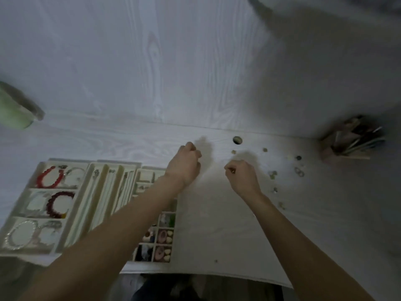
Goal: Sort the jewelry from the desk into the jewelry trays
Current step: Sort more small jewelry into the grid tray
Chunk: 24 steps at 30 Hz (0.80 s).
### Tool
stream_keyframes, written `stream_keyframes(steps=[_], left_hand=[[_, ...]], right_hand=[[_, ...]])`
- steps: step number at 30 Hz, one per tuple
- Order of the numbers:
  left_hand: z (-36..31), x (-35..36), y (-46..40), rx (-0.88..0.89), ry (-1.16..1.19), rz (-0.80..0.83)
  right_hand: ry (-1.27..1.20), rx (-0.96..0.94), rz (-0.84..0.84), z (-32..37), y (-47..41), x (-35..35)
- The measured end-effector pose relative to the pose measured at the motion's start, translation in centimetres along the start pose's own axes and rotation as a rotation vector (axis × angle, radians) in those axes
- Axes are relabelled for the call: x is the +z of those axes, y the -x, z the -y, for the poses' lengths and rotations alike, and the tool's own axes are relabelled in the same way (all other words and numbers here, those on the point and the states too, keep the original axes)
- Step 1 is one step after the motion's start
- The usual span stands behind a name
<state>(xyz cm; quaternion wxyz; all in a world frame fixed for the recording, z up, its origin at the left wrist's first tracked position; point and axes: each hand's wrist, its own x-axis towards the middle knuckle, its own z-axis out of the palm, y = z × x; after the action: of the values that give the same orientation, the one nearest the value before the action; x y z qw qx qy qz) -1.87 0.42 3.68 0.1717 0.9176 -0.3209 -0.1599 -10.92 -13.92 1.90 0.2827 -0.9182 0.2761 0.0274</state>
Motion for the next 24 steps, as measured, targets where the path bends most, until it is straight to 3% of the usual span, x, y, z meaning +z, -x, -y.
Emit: stream_keyframes(steps=[4,11,18,24], left_hand=[[-4.7,3.2,-4.6,0.063,0.048,0.073],[-6.0,10.5,-9.0,0.067,-0.028,0.248],[-6.3,12.1,-8.9,0.068,-0.148,0.092],[-6.7,11.9,-9.0,0.089,-0.234,0.023]], right_hand=[[0.058,0.061,-0.04,-4.3,-1.5,-2.5],[0.105,0.117,0.121,-10.3,-5.8,-2.2],[0.162,0.073,0.169,-11.8,-8.5,-1.1],[0.127,0.092,0.052,-11.2,-7.9,0.1]])
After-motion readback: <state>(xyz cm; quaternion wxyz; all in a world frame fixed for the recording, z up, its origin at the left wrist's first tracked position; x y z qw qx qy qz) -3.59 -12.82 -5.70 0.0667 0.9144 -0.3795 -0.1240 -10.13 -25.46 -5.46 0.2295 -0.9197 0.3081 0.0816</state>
